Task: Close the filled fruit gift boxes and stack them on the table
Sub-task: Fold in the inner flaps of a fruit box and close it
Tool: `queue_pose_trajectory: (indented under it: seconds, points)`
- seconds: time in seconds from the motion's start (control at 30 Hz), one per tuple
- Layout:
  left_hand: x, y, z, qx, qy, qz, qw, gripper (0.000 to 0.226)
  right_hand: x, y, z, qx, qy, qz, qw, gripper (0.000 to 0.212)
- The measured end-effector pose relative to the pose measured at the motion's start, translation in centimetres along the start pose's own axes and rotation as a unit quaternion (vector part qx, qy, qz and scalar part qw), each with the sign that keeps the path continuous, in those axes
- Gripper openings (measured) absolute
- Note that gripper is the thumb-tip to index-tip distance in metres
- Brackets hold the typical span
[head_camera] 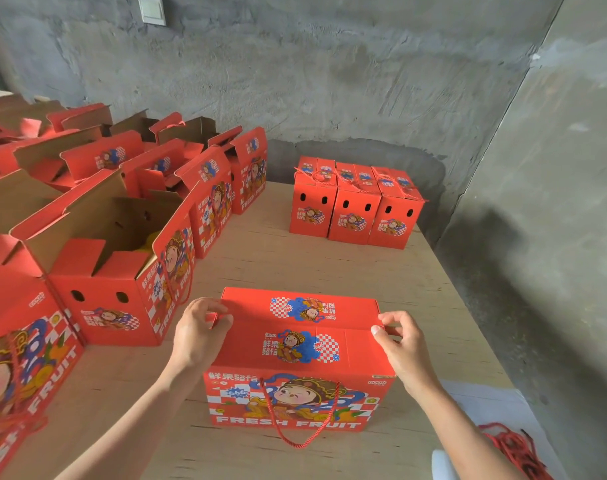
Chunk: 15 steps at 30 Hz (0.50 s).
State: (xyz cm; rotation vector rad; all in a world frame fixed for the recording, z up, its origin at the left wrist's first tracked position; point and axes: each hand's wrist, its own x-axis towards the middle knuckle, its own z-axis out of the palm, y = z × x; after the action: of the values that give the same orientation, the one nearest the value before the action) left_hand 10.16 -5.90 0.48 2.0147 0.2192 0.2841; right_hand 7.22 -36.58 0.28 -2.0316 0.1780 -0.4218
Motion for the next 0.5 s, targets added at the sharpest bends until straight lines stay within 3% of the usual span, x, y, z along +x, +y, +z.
queue_pose_trajectory:
  seconds: [0.1,0.2,0.27,0.37,0.43,0.5]
  points:
    - [0.5,-0.5,0.4,-0.04,-0.066,-0.085,0.993,0.036,0.1,-0.1,0.3,0.011,-0.025,0.04,0.999,0.036]
    - [0.6,-0.1,0.5,-0.018,-0.147,-0.092,0.985,0.031,0.1,-0.6,0.7,0.056,-0.119,0.101,0.986,0.057]
    - [0.5,-0.1,0.7,0.11,-0.14,-0.058,0.982,0.047,0.3,-0.4,0.7,-0.004,-0.165,0.089,0.982,0.058]
    - [-0.7,-0.3,1.2,0.334,-0.084,0.101,0.933,0.059,0.6,0.4,0.2,-0.201,-0.174,-0.024,0.964,0.061]
    - [-1.4,0.1,1.3,0.39,-0.141,0.155,0.897,0.061,0.9,0.6,0.1,-0.265,-0.222,-0.072,0.936,0.059]
    - [-1.4,0.5,1.1,0.435,-0.197,0.151,0.865,0.065,1.2,0.5,-0.1,-0.309,-0.269,-0.064,0.91,0.058]
